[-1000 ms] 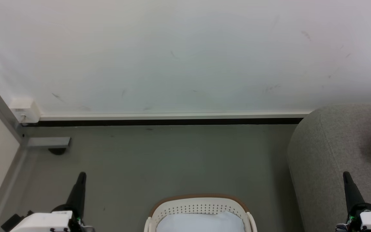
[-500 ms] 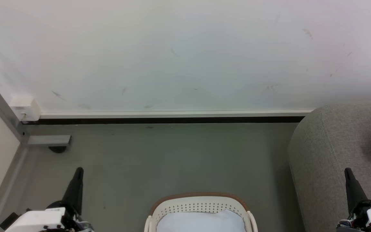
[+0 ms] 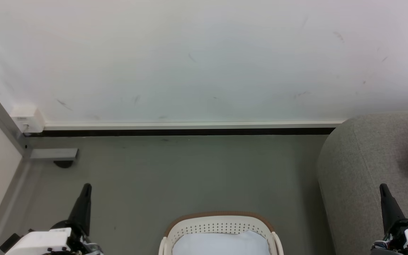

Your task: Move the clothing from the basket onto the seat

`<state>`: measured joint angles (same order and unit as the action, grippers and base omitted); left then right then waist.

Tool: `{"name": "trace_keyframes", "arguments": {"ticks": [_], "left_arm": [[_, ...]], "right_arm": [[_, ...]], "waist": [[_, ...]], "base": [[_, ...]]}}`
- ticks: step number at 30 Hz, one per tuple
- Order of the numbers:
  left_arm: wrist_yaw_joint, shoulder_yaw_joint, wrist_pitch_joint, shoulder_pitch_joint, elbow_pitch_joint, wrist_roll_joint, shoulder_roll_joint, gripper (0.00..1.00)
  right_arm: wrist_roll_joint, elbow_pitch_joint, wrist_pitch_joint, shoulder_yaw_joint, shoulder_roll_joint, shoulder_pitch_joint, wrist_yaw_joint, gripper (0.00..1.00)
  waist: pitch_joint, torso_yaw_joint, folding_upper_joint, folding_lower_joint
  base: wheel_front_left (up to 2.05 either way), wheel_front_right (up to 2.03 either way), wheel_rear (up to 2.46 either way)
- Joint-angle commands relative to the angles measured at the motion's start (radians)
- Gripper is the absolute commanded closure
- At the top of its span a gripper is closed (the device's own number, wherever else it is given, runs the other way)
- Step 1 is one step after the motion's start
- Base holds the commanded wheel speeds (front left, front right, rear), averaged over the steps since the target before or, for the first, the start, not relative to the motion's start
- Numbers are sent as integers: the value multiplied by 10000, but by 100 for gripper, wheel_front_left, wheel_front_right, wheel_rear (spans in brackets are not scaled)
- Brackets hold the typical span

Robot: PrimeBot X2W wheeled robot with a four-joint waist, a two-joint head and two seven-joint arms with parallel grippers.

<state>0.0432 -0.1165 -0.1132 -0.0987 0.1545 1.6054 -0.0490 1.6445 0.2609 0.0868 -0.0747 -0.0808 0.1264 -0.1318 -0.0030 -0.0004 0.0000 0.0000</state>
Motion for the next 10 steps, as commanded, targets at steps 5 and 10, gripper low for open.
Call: {"name": "trace_keyframes", "arguments": {"ticks": [5, 10], "left_arm": [[23, -30, -32, -93, -20, 124, -21, 100], [23, -30, -33, -93, -20, 124, -21, 100]], "right_arm": [[91, -18, -60, 9, -68, 84, 21, 100], [159, -25, -100, 83, -117, 74, 21, 100]], "waist": [[-1, 0, 0, 0], [0, 0, 0, 0]], "base": [[0, 0, 0], [0, 0, 0]]}}
